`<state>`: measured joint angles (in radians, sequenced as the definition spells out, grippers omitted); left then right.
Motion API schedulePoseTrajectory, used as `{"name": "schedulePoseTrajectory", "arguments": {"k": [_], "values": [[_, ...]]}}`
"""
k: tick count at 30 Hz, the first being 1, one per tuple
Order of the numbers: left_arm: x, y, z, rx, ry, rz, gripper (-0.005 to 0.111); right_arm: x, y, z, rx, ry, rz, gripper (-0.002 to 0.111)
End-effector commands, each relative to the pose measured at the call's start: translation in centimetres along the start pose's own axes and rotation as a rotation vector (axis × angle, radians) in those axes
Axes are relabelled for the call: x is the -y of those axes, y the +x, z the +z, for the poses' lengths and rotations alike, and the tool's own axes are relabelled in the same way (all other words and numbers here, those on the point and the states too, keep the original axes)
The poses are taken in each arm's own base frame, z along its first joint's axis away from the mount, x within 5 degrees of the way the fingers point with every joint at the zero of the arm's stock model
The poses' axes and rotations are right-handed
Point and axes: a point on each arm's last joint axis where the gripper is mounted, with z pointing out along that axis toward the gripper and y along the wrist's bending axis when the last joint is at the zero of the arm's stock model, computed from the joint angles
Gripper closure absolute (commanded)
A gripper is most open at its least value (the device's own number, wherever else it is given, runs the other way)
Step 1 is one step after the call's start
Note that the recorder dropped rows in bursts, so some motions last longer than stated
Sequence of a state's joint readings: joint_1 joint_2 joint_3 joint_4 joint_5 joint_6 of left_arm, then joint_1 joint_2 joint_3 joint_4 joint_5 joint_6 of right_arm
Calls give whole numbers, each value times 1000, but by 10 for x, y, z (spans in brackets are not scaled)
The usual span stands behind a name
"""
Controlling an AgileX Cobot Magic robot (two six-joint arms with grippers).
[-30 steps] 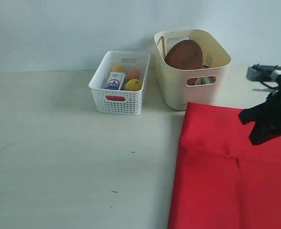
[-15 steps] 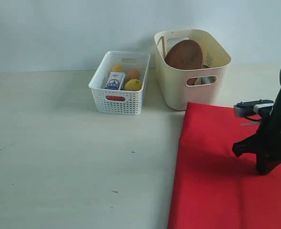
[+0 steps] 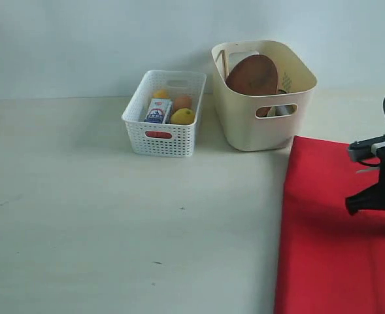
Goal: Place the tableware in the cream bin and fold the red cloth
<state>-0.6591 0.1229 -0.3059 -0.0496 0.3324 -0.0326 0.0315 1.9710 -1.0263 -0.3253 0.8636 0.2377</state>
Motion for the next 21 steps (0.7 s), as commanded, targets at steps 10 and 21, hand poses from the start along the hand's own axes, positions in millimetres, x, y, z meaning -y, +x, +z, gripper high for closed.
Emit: {"name": "schedulePoseTrajectory", "arguments": {"k": [10, 21], "values": [[0, 0, -1, 18, -1, -6, 107, 45, -3, 26, 18, -23, 98, 108], [0, -1, -2, 23, 0, -4, 107, 62, 11, -12, 24, -62, 225, 108]]}}
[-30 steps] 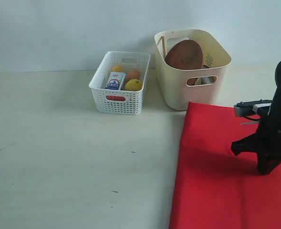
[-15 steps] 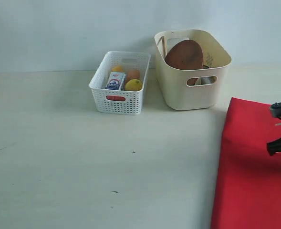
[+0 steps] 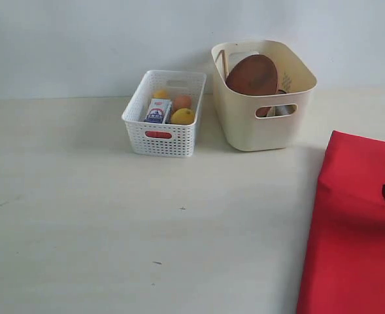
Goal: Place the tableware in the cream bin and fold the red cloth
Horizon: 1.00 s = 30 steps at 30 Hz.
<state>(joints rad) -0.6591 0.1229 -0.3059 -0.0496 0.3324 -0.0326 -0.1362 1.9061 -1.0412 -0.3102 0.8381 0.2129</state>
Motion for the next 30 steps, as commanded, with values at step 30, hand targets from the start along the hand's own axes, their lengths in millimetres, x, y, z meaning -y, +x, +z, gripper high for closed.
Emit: {"name": "schedulePoseTrajectory", "arguments": {"k": [30], "values": [[1, -4, -19, 133, 8, 0, 107, 27, -35, 44, 115, -150, 211, 108]]}}
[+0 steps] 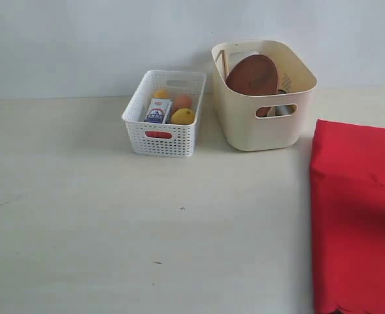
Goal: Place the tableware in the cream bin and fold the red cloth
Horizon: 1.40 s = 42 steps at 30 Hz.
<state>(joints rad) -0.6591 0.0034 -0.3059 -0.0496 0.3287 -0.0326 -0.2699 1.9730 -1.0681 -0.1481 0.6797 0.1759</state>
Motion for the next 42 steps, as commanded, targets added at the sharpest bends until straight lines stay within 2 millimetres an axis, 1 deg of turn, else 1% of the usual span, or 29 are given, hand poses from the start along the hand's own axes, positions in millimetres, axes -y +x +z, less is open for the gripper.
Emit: {"name": "schedulePoseTrajectory", "arguments": {"k": [1, 6, 9, 13, 16, 19, 22, 28, 33, 36, 38, 40, 42], "values": [[0, 0, 0, 10, -1, -2, 107, -3, -24, 19, 57, -20, 2, 108], [0, 0, 0, 10, -1, -2, 107, -5, -55, 26, 81, -20, 8, 108], [0, 0, 0, 10, -1, -2, 107, -8, -72, 35, 83, -32, 6, 108], [0, 0, 0, 10, -1, -2, 107, -19, -96, 46, 98, -125, 37, 108], [0, 0, 0, 10, -1, -2, 107, -31, -115, 53, 107, -243, 79, 108], [0, 0, 0, 10, -1, -2, 107, -39, -129, 63, 99, -322, 118, 108], [0, 0, 0, 10, -1, -2, 107, -44, -139, 73, 100, -360, 146, 108], [0, 0, 0, 10, -1, -2, 107, -41, -157, 73, 179, -332, 158, 108], [0, 0, 0, 10, -1, -2, 107, -36, -165, 65, 218, -275, 144, 108], [0, 0, 0, 10, -1, -2, 107, -34, -167, 52, 210, -262, 115, 108], [0, 0, 0, 10, -1, -2, 107, -32, -168, 32, 227, -257, 78, 108], [0, 0, 0, 10, -1, -2, 107, -28, -168, 7, 257, -239, 58, 108], [0, 0, 0, 10, -1, -2, 107, -25, -165, -25, 303, -228, 43, 108]]}}
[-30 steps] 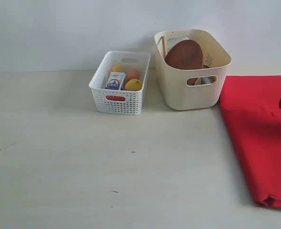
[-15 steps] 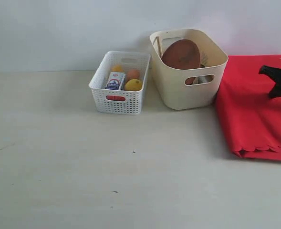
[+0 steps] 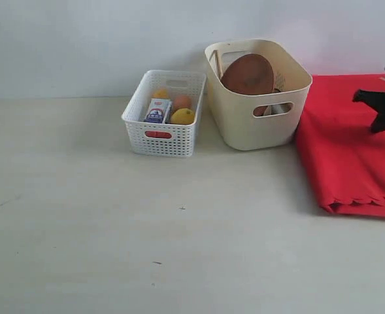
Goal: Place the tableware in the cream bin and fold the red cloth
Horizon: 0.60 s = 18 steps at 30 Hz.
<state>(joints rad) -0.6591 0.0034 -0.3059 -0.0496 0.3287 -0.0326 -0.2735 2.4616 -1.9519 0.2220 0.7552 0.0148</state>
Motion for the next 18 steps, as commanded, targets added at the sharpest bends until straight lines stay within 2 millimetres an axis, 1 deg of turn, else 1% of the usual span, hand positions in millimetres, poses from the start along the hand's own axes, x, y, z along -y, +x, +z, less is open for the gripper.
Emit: {"name": "schedulePoseTrajectory", "arguments": {"k": [1, 5, 7, 10, 13, 15, 18], "values": [[0, 0, 0, 10, -1, -2, 107, -7, -7, -59, 23, 37, -76, 108], [0, 0, 0, 10, -1, -2, 107, -18, -6, -120, 104, 31, -100, 108], [0, 0, 0, 10, -1, -2, 107, -22, -2, -147, 140, 27, -109, 108], [0, 0, 0, 10, -1, -2, 107, -25, 10, -185, 198, 22, -124, 108], [0, 0, 0, 10, -1, -2, 107, -27, 29, -224, 259, 17, -137, 108], [0, 0, 0, 10, -1, -2, 107, -28, 44, -246, 292, 9, -135, 108], [0, 0, 0, 10, -1, -2, 107, -28, 68, -273, 337, -3, -133, 108]]}}
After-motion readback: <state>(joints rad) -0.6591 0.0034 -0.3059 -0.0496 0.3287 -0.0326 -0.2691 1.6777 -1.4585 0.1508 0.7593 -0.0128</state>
